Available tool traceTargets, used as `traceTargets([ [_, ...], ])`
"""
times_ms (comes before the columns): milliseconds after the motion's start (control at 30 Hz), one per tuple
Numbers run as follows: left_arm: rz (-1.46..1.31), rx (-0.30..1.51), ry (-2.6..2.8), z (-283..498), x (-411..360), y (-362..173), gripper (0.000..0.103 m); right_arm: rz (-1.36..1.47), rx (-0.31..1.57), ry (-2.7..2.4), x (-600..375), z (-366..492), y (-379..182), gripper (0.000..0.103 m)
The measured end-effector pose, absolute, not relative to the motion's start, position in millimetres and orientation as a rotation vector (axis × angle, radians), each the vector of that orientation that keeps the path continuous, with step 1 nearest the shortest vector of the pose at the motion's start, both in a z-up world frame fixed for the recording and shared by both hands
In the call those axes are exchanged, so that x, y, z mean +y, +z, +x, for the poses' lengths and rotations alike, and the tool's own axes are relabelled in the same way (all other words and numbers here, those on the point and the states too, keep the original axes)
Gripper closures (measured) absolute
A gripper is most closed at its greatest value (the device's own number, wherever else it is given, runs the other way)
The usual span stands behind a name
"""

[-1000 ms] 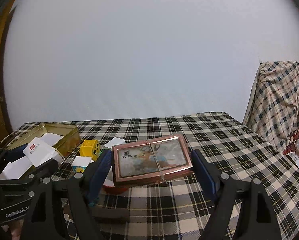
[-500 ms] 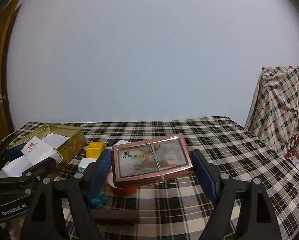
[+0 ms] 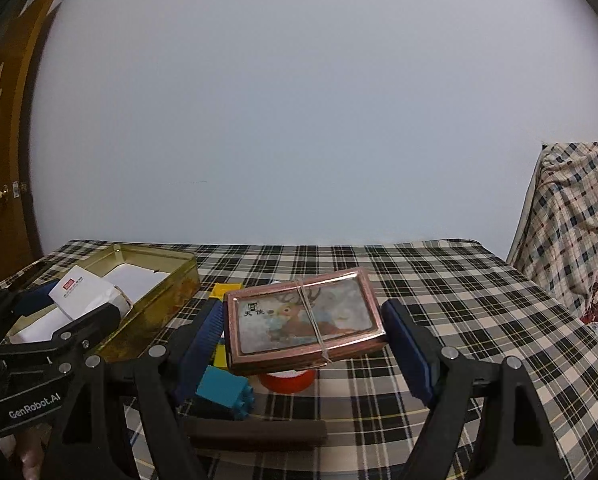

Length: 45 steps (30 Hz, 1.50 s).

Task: Organize rigid objects
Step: 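Carry the white box and tin box over the gold tray with both grippers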

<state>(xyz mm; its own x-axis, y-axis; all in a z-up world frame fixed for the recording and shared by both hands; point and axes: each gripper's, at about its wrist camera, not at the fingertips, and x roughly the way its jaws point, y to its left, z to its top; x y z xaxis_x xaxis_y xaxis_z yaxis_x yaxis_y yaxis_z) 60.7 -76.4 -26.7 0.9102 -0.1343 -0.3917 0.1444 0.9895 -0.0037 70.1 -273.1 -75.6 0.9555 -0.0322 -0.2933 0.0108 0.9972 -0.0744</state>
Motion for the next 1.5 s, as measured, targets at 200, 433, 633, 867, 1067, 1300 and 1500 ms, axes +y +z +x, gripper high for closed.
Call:
traceTargets([
  [200,0.023,0.388,-0.122,58.7,-68.1,-25.9,0.021,-0.079,0.287,0.005,-264.2,68.4,-75.8,0.021],
  [433,0.008,0.382,-0.1,57.3,-52.5,-26.3,0.021,-0.089,0.286,0.037,-251.6,66.9,-76.5,0.021],
  [633,0.001,0.375,-0.076,57.0,-40.0,-25.9,0.021,-0.103,0.29,0.061,-239.2,68.2,-77.7,0.021],
  [867,-0.013,0.371,-0.052,55.7,-26.0,-26.2,0.021,-0.116,0.285,0.094,-223.6,68.7,-78.6,0.021],
  [1067,-0.027,0.373,-0.038,56.4,-15.0,-26.0,0.021,-0.132,0.288,0.111,-214.9,69.2,-79.0,0.021],
  [1300,-0.03,0.373,-0.023,57.5,-6.2,-25.8,0.021,-0.143,0.292,0.127,-206.8,69.2,-79.0,0.021],
  [1500,-0.037,0.374,-0.007,57.6,3.8,-25.8,0.021,-0.166,0.293,0.141,-194.9,71.0,-80.0,0.021],
])
